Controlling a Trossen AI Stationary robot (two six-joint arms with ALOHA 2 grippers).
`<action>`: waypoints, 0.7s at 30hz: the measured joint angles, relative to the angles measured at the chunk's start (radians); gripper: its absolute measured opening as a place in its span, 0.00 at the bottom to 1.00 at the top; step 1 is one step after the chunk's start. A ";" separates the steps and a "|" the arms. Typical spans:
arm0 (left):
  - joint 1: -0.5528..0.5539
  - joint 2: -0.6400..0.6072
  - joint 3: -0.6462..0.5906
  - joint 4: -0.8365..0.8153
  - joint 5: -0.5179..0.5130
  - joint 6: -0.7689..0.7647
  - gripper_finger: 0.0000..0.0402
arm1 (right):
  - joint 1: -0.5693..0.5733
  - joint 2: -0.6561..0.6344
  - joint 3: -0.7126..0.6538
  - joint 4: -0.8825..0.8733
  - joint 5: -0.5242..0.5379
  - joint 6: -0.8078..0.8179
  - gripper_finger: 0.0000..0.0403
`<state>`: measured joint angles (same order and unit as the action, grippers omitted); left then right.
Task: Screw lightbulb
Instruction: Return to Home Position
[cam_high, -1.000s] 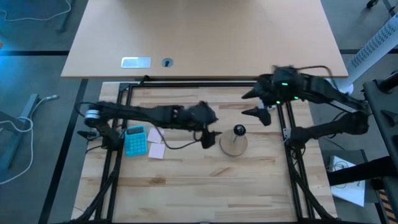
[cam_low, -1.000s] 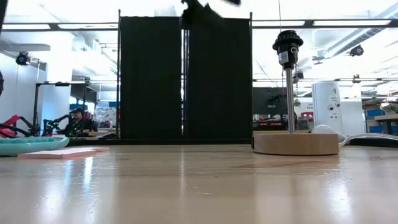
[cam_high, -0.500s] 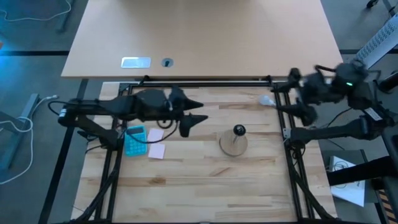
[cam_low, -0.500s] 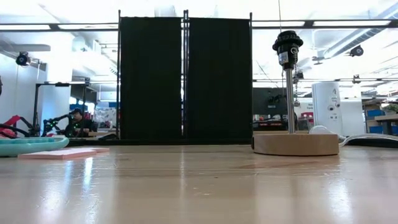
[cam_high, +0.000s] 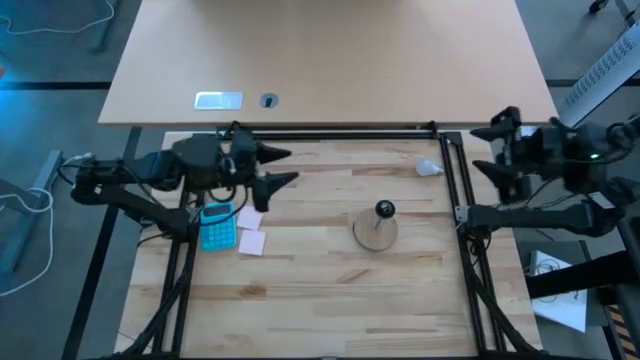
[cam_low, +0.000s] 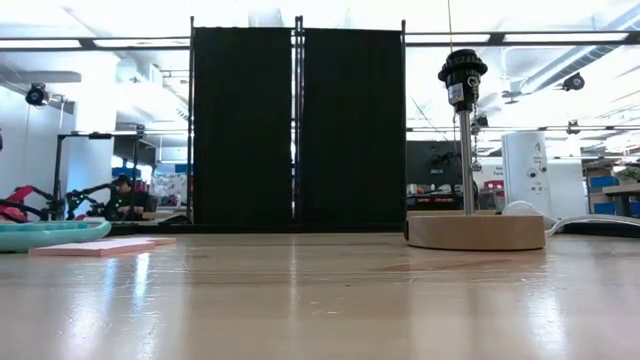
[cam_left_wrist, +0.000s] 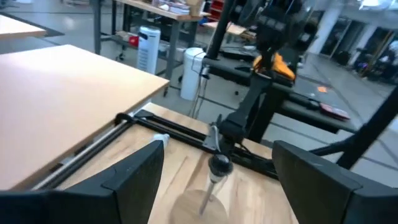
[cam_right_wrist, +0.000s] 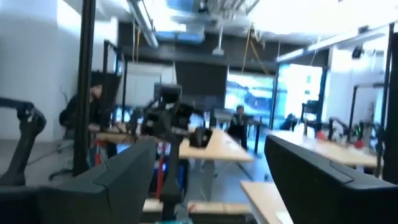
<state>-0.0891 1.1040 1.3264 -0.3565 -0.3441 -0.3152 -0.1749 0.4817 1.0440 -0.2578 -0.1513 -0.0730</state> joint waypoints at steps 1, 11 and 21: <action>-0.002 -0.031 -0.038 0.017 0.003 -0.007 0.72 | 0.000 -0.003 -0.043 0.037 -0.001 0.000 0.73; -0.004 -0.358 -0.438 0.206 0.014 -0.024 0.72 | 0.000 -0.010 -0.349 0.422 -0.006 0.010 0.77; -0.003 -0.525 -0.658 0.270 0.014 -0.121 0.72 | 0.000 -0.128 -0.575 0.541 -0.004 0.163 0.76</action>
<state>-0.0921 0.5795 0.6686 -0.0864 -0.3305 -0.4358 -0.1745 0.3541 0.4691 0.2835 -0.1555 0.0900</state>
